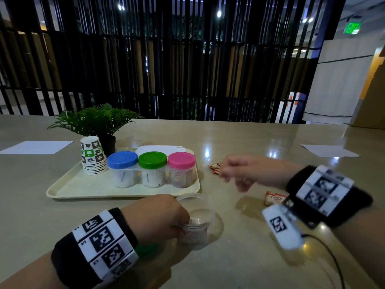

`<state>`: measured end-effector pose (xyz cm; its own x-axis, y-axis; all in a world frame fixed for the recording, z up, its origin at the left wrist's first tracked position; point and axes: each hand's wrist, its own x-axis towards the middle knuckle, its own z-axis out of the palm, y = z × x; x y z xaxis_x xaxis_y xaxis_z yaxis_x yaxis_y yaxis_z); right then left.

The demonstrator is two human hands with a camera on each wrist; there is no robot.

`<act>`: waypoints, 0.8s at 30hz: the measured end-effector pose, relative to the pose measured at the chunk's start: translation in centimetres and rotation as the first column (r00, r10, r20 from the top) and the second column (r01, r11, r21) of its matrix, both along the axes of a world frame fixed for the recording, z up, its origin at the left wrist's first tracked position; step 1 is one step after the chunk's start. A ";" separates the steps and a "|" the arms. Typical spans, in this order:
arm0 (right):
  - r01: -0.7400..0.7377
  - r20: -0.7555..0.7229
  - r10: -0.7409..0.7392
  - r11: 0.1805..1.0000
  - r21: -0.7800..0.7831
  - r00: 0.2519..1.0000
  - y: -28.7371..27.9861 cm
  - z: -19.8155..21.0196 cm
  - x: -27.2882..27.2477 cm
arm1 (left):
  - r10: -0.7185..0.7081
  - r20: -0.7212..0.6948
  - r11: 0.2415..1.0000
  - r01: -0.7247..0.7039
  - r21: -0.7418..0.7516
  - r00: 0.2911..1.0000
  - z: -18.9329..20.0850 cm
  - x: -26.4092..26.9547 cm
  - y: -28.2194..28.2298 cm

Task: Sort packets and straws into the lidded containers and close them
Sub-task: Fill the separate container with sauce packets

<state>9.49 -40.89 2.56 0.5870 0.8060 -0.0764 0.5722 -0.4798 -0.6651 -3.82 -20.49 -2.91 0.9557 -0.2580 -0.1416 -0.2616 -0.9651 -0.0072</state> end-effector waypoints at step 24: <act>0.391 0.289 -0.272 0.743 -0.543 0.918 -6.2 -7.0 9.9 | -0.006 0.000 1.000 0.006 -0.007 1.000 0.1 0.0 -0.3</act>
<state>19.41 -47.07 -4.41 0.8592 0.3928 -0.3280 0.3824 -0.9187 -0.0984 -3.83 -20.76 -2.81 0.9542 -0.2642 -0.1402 -0.2670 -0.9637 -0.0008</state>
